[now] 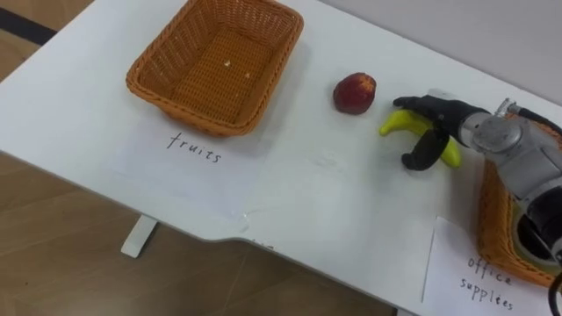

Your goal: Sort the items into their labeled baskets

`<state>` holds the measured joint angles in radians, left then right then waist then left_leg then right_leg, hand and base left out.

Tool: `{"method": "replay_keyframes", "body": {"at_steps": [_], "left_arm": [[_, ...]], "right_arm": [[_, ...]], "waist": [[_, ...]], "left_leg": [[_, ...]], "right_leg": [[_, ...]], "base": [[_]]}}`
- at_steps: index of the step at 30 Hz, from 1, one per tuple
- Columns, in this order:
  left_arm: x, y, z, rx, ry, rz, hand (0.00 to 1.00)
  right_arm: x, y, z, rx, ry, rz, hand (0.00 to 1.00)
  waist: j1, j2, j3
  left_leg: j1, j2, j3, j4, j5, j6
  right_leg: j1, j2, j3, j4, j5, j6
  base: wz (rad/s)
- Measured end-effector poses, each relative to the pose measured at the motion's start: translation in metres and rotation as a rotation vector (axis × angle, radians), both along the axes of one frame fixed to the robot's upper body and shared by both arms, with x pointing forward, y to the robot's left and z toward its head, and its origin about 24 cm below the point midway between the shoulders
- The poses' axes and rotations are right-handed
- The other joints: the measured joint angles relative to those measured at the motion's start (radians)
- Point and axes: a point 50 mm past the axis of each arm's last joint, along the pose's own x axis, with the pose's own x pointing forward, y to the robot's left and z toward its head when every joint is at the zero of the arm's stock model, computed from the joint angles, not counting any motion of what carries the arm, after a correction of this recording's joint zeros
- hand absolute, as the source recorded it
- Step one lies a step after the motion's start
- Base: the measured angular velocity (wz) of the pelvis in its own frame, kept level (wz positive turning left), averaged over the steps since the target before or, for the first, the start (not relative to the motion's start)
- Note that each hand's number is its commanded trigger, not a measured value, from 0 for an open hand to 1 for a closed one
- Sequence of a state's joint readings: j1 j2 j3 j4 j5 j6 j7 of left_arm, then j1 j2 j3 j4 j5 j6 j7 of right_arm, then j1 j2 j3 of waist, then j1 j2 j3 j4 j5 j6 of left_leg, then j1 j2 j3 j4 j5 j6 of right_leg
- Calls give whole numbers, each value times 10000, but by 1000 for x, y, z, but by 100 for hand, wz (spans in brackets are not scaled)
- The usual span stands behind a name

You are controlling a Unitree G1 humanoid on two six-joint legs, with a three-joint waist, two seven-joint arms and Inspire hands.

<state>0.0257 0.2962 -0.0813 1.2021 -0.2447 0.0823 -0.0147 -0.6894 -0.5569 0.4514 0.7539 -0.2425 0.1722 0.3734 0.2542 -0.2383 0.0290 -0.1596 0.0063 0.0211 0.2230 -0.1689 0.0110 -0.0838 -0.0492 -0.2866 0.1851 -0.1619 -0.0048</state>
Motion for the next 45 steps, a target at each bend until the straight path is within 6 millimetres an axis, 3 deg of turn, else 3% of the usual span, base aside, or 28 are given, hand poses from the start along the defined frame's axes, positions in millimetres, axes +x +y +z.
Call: {"method": "replay_keyframes", "body": {"at_steps": [8, 9, 10, 11, 20, 33, 41, 45], "left_arm": [[1, 0, 0, 14, -19, -8, 0], [1, 0, 0, 20, -21, -7, 0], [1, 0, 0, 22, -21, -6, 0], [1, 0, 0, 24, -21, -5, 0], [6, 0, 1, 30, -106, -34, 0], [7, -1, 1, -52, -125, 68, 0], [7, -1, 1, -15, -257, 38, 0], [0, 1, 0, 29, -159, 128, 0]], "right_arm": [[0, 0, 1, -3, 9, 80, 0], [0, 0, 1, -3, 7, 83, 18], [0, 0, 1, -3, 5, 85, 55], [0, 0, 1, -3, 5, 85, 100], [4, -4, 10, -228, -717, -194, 100], [5, 2, 12, -74, -947, 105, 100], [5, 7, 13, 64, -909, 395, 100], [3, 18, 16, 257, -955, 973, 100]], "waist": [[-12, 23, 32], [-11, 16, 36], [-11, 11, 42], [-11, 8, 44], [6, 26, 72], [-19, -5, 54], [-167, -7, 52], [-326, -11, 48]], "left_leg": [[3, -2, 7, -18, -1, -1], [3, -1, 8, -18, -1, -1], [2, -1, 7, -18, -1, -1], [1, -1, 7, -17, -1, -1], [9, 0, 8, -19, -1, -1], [145, -5, 8, -181, 1, -3], [143, -7, 9, -167, 1, -4], [246, -17, -4, -138, 3, -5]], "right_leg": [[0, -3, -6, 1, 1, -1], [0, -2, -6, 1, 1, -1], [0, -2, -8, 1, 1, -1], [0, -2, -10, 1, 0, -1], [-10, 2, -4, -7, 0, -1], [11, -6, 80, -22, 0, 0], [26, -9, 109, -22, 0, 0], [146, -11, 103, -28, 0, 0]], "base": [[0], [0], [0], [0], [0], [-1], [0], [0]]}}
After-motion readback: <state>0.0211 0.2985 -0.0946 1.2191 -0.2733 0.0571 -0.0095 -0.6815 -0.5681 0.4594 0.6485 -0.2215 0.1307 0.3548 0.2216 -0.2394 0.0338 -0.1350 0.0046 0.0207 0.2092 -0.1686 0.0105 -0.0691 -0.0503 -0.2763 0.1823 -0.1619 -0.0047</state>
